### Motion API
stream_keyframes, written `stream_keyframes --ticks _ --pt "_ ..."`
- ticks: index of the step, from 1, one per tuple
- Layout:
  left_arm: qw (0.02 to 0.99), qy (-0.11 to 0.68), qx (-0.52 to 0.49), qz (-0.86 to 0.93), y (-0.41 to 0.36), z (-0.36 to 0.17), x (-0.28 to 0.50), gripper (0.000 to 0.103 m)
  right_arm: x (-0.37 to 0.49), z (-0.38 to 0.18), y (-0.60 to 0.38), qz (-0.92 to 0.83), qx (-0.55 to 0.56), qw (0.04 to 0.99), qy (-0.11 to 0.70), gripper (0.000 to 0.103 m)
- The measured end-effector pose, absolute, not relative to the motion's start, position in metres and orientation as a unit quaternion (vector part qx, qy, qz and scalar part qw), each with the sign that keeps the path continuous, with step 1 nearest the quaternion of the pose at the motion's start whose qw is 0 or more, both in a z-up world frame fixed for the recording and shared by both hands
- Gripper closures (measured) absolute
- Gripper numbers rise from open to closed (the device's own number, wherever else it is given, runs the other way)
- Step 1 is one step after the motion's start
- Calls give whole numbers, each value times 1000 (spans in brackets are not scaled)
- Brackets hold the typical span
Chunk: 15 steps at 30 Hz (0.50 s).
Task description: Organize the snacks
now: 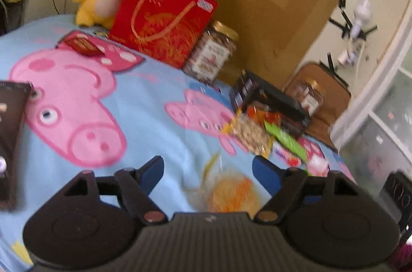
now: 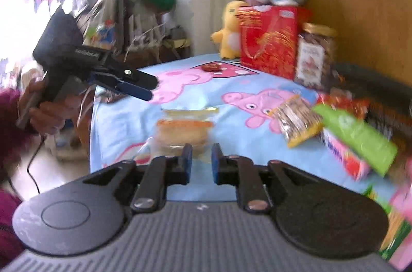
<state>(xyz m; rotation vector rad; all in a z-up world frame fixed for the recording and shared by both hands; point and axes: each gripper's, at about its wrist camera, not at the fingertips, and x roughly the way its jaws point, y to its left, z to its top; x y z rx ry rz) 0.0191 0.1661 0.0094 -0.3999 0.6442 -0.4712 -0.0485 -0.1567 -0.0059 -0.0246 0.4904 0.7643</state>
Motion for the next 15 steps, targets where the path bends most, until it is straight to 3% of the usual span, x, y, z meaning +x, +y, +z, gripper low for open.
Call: stream_keyframes --ticks 3,4,5,6,12,15 --pt "909 313 -170 -217 160 10 30 26 -41 -8 -167 355 66 893 269 72" --pt "910 316 -157 -217 156 8 33 27 -44 -10 -166 357 76 889 276 67" --pt "909 324 -144 -219 151 6 39 28 -43 -11 -165 363 81 882 289 56" --pt "906 331 -137 -225 147 2 42 30 -50 -14 -160 370 85 875 300 54" --pt "873 384 -101 -283 121 -20 59 60 -50 -25 -124 414 98 831 358 54" --pt "868 388 -121 -286 118 -24 52 60 -42 -25 -112 411 98 835 353 56"
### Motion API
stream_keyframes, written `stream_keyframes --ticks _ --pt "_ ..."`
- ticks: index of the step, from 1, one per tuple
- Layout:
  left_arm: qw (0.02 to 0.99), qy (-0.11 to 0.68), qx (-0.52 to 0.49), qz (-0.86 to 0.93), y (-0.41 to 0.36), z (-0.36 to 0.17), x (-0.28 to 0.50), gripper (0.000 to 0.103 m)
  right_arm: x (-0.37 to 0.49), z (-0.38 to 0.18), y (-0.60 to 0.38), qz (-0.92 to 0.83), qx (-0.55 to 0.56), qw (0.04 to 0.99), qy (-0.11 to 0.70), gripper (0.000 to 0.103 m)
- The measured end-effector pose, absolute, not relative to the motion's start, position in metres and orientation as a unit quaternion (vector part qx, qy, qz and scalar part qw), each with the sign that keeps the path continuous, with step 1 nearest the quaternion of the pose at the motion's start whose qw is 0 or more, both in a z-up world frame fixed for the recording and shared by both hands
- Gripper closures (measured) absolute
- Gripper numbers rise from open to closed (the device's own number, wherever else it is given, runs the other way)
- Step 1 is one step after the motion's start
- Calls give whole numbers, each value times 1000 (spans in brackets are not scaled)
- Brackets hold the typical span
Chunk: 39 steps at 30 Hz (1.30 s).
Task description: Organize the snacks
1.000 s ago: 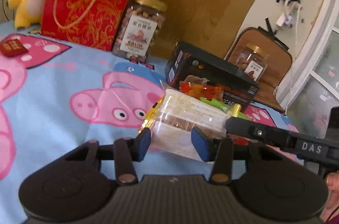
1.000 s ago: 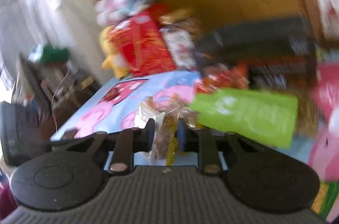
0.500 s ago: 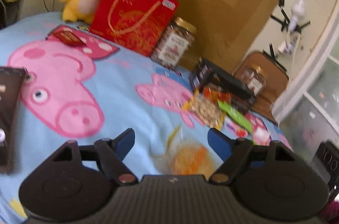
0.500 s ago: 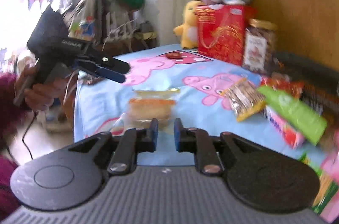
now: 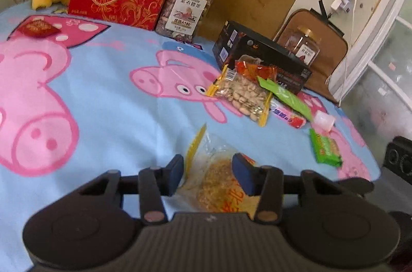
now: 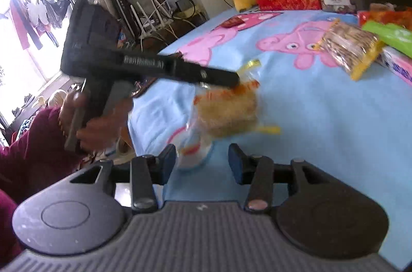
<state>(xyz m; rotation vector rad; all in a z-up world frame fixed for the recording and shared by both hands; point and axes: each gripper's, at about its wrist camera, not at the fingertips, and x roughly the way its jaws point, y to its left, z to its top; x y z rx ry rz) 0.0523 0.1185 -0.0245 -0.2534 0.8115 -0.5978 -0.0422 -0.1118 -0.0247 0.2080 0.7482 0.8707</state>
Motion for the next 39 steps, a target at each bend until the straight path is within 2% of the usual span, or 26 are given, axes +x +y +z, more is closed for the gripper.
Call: stream_keyframes --ticks 5,9,10,13,14,16,17,18,21,26,32,39 --pt "847 406 -168 -300 104 -30 30 60 -31 -15 -144 343 104 876 324 54" --pt "855 396 -164 -292 100 -25 22 45 -35 -11 -171 313 93 893 311 54" --pt "861 392 -163 -280 101 -23 23 44 -37 -11 -173 312 86 893 312 54" --pt "857 402 -172 -271 104 -23 28 45 -42 -15 -165 320 43 893 314 51" --pt "854 410 -169 -271 101 -26 29 47 -39 -19 -159 326 31 891 315 47" --pt "856 412 -157 -271 93 -29 26 60 -39 -22 -154 336 13 889 309 45" --pt "855 413 -151 -275 88 -29 25 60 -36 -22 -148 346 8 887 307 47" --pt "857 412 -143 -274 84 -26 24 60 -33 -24 -142 358 4 880 311 55" --pt "863 405 -118 -278 70 -11 26 60 -32 -18 -137 359 0 883 303 60" --pt "864 378 -110 -313 43 27 62 60 -17 11 -165 335 25 902 272 60" --pt "876 324 -84 -347 -29 74 132 60 35 59 -217 272 2 937 220 60" --pt "876 332 -80 -341 -103 71 220 59 120 74 -272 218 -2 946 238 60"
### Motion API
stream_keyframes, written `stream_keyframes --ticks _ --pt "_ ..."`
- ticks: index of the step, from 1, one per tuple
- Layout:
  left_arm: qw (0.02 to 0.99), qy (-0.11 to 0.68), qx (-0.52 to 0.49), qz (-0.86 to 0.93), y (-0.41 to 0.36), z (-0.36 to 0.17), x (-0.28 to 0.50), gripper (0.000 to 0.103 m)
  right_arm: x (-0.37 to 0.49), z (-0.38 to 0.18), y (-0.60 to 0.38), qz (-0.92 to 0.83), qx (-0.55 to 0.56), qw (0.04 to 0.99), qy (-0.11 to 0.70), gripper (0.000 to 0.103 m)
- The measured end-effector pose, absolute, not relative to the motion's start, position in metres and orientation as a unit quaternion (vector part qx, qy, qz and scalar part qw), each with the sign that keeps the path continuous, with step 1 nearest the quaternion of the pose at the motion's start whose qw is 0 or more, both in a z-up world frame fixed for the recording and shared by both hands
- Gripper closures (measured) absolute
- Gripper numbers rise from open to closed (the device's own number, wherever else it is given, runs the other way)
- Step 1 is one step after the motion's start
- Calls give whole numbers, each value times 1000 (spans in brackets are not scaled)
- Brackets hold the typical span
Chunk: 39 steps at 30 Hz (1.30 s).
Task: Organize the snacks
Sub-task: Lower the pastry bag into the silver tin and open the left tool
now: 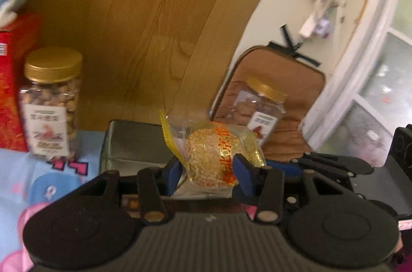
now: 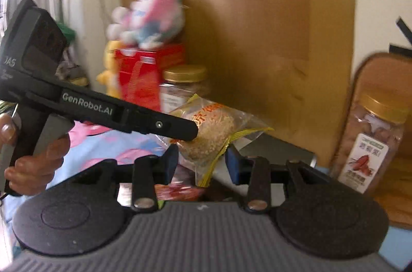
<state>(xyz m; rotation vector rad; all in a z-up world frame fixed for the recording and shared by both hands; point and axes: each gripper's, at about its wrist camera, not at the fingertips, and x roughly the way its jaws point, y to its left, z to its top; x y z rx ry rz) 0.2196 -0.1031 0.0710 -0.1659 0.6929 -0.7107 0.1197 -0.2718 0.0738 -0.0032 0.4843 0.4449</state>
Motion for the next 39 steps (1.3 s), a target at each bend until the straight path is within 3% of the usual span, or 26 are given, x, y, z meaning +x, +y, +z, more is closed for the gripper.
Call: stream_keyframes --ticks 5,7,16,25,27,29,31,35,39 --pt "869 385 -58 -306 -125 43 249 59 165 43 -287 210 24 930 301 60" --pt "869 392 -59 -297 -123 38 251 53 170 35 -286 215 25 923 319 58" --pt "893 361 11 -268 -122 38 228 50 169 22 -306 201 58 927 311 57" --pt "882 392 13 -263 -151 50 205 50 178 29 -320 168 39 923 343 75" --pt "881 392 7 -266 -151 50 203 50 178 28 -318 157 8 927 341 84" --pt "880 393 -18 -265 -145 52 204 50 178 28 -321 154 15 927 343 81" --pt "883 378 -53 -274 -131 61 199 52 172 37 -324 147 38 933 326 71" --pt "909 296 -70 -284 -101 89 157 49 128 69 -331 175 73 947 258 70" --pt "903 289 -71 -309 -80 82 117 49 64 63 -344 168 90 952 238 64"
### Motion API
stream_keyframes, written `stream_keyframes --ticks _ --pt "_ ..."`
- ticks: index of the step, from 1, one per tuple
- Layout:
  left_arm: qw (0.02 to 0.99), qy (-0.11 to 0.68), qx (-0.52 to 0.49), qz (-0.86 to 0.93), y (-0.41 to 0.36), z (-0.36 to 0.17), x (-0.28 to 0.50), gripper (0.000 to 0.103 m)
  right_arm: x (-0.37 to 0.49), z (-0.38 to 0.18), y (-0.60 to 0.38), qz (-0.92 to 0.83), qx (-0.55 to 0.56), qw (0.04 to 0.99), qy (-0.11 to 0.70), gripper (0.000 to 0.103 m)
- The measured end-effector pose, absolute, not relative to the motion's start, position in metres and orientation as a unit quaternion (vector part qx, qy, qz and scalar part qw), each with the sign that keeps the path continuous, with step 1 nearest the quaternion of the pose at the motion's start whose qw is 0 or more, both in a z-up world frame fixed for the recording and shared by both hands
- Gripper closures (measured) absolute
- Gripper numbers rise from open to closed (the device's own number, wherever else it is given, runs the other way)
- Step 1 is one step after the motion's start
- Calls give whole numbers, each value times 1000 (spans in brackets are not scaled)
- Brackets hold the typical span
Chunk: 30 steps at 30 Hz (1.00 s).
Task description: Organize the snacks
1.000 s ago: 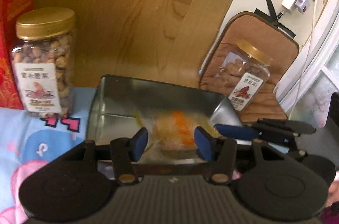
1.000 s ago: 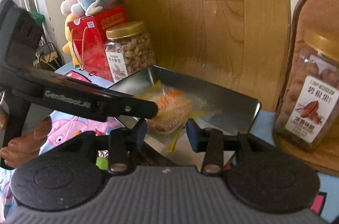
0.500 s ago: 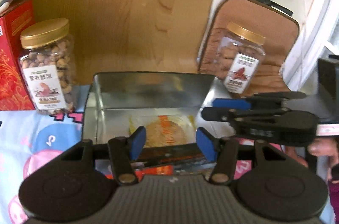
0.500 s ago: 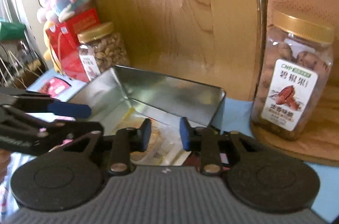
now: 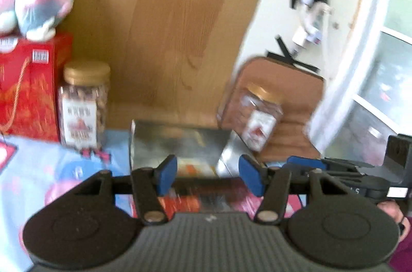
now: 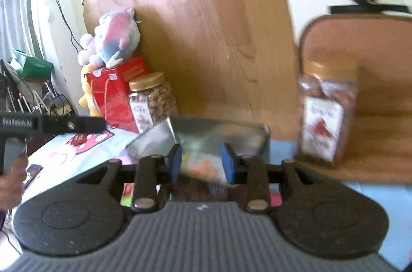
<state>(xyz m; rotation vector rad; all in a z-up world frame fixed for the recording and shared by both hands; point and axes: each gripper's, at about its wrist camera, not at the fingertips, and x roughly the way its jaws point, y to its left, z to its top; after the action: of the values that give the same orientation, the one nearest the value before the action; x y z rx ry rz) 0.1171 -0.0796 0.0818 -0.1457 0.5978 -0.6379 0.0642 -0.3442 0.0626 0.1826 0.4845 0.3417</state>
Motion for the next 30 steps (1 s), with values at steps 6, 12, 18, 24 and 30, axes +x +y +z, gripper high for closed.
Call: stream_keyframes --ticks 6,12,18,24,30 --pt "865 338 -55 -366 -80 37 79 49 -11 14 -352 103 62 957 263 58" --pt "886 336 -100 -303 -13 24 73 49 -40 4 -329 127 82 952 267 58" --pt "894 345 -158 -237 46 15 91 49 5 15 -283 175 53 944 274 54" --pt "882 368 -190 -227 54 -5 118 49 74 13 -276 169 100 934 298 47" --pt "880 379 -180 -222 33 -18 163 44 111 -4 -258 188 133 910 344 48"
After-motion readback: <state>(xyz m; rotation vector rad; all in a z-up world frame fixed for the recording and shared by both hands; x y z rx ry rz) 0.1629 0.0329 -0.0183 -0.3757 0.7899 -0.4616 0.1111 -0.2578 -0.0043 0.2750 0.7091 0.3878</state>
